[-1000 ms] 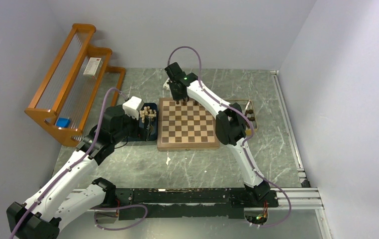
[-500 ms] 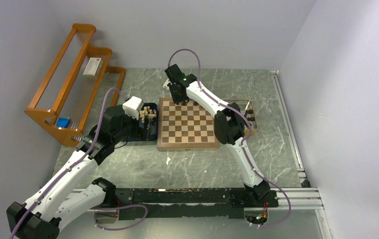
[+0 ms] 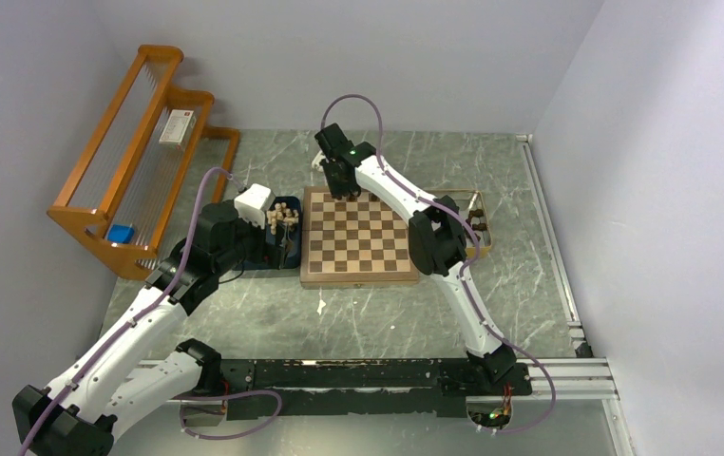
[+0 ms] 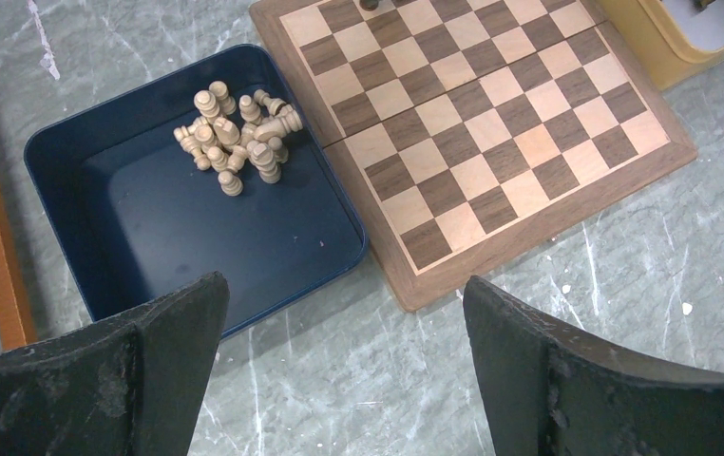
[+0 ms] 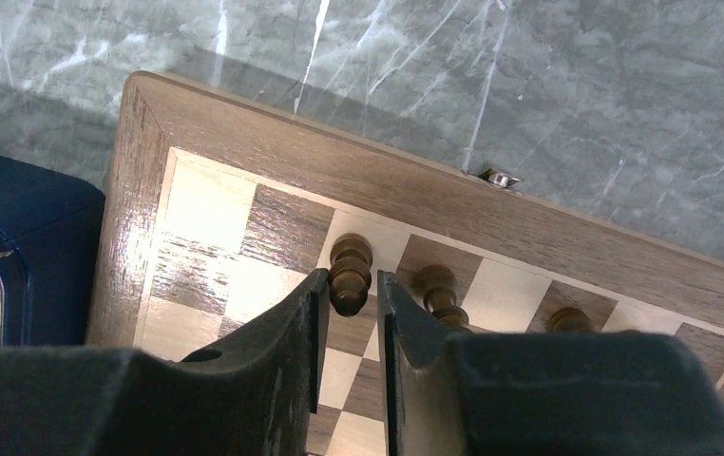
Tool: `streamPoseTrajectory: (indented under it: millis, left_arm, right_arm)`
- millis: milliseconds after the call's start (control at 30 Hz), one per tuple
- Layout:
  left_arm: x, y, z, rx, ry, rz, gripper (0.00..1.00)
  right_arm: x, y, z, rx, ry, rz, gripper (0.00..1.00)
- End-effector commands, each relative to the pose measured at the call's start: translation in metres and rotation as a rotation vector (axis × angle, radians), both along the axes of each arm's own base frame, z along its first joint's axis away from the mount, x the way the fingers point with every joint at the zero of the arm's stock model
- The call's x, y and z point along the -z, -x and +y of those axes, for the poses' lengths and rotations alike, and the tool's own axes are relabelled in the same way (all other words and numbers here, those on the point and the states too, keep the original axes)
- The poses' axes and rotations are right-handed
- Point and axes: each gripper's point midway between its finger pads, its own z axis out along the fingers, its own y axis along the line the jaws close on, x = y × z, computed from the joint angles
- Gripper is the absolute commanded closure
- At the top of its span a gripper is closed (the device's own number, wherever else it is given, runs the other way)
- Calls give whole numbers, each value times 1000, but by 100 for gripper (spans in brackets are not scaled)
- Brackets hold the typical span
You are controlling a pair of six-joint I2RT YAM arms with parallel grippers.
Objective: Set up the chess pieces on the board
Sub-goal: Place the chess piece on the chessboard.
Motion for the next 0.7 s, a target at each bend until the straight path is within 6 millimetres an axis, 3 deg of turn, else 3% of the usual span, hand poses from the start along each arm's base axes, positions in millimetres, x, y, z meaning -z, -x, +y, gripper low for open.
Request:
streamPoseTrajectory:
  millis: [0, 667]
  left_arm:
    - [-17, -3, -1, -1, 9, -43, 2]
    - [-17, -4, -1, -2, 10, -45, 2]
  right_arm:
    - [0, -6, -5, 21, 11, -18, 71]
    - [-2, 0, -9, 14, 20, -12, 81]
